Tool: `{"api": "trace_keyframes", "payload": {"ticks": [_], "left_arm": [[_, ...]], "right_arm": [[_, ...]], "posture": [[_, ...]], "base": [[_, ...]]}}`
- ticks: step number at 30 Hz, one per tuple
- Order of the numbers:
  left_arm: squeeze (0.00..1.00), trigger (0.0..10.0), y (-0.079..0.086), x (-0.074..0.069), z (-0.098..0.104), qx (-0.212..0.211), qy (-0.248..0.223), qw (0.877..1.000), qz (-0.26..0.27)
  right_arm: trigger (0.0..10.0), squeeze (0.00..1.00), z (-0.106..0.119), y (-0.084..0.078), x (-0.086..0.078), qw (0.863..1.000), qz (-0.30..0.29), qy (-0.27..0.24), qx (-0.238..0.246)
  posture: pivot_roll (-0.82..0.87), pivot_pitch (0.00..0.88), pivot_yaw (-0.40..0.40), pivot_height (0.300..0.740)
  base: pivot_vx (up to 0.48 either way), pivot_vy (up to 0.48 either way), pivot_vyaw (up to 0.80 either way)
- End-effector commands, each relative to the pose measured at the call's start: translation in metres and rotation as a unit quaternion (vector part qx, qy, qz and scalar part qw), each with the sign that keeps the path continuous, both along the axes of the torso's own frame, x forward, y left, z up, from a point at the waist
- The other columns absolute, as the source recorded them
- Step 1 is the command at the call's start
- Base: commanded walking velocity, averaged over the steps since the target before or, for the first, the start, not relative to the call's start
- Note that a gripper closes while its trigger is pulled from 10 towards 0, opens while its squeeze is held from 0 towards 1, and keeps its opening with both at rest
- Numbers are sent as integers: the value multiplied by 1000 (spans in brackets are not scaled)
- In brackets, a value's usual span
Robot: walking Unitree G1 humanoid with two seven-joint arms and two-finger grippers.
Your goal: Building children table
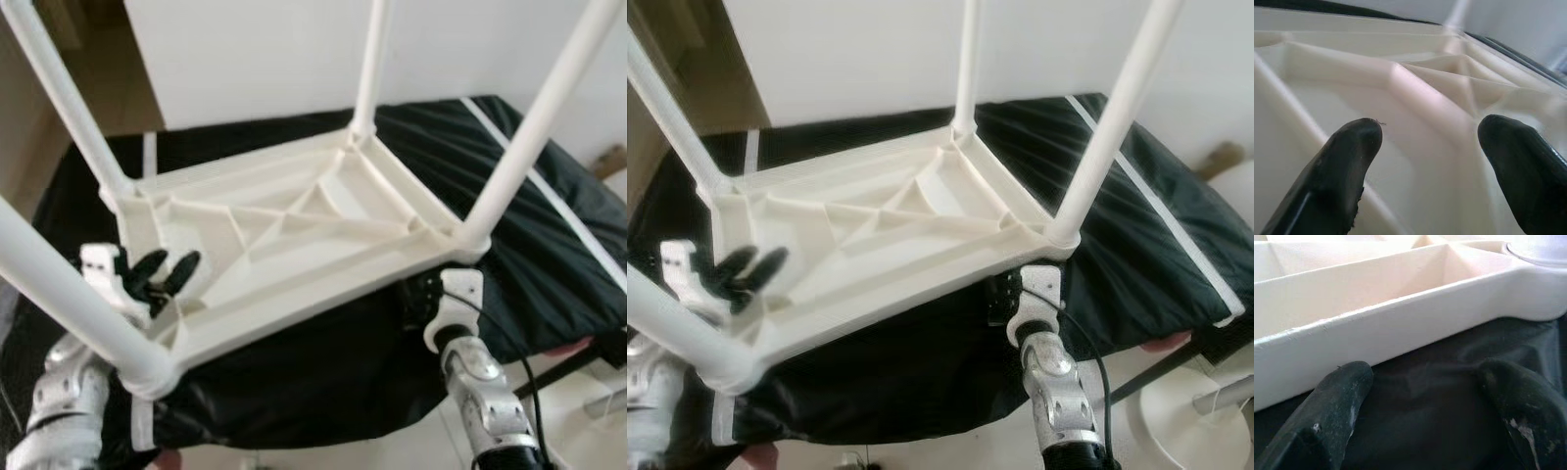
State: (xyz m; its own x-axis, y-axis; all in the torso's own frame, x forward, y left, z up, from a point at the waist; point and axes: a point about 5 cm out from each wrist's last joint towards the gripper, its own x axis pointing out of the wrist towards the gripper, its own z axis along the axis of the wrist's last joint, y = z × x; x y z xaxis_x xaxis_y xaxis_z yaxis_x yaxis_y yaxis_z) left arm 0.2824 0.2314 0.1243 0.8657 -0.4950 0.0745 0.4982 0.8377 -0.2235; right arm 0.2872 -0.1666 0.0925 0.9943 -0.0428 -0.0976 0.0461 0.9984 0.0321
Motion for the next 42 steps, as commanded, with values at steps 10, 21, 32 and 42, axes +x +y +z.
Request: {"api": "trace_keyframes", "payload": {"ticks": [10, 21, 32, 42], "left_arm": [[0, 10000, -80, -40, -9, -70, -6, 970, -234], [0, 10000, -106, -49, 9, -102, -14, 968, -229], [0, 10000, -116, -59, 23, -137, -28, 956, -260], [0, 10000, -120, -61, 30, -155, -31, 949, -272]], "right_arm": [[10000, 0, -3, 14, 23, 1000, 9, 10, 3], [10000, 0, -6, 31, 39, 998, 55, 30, -10], [10000, 0, -2, 52, 52, 991, 129, 25, -21], [10000, 0, 7, 69, 70, 987, 158, 26, -25]], "posture": [[55, 62, 18, 740], [56, 57, 25, 740], [55, 61, 30, 740], [58, 64, 32, 740]], "base": [[0, 0, 0], [0, 0, 0], [0, 0, 0], [0, 0, 0]]}}
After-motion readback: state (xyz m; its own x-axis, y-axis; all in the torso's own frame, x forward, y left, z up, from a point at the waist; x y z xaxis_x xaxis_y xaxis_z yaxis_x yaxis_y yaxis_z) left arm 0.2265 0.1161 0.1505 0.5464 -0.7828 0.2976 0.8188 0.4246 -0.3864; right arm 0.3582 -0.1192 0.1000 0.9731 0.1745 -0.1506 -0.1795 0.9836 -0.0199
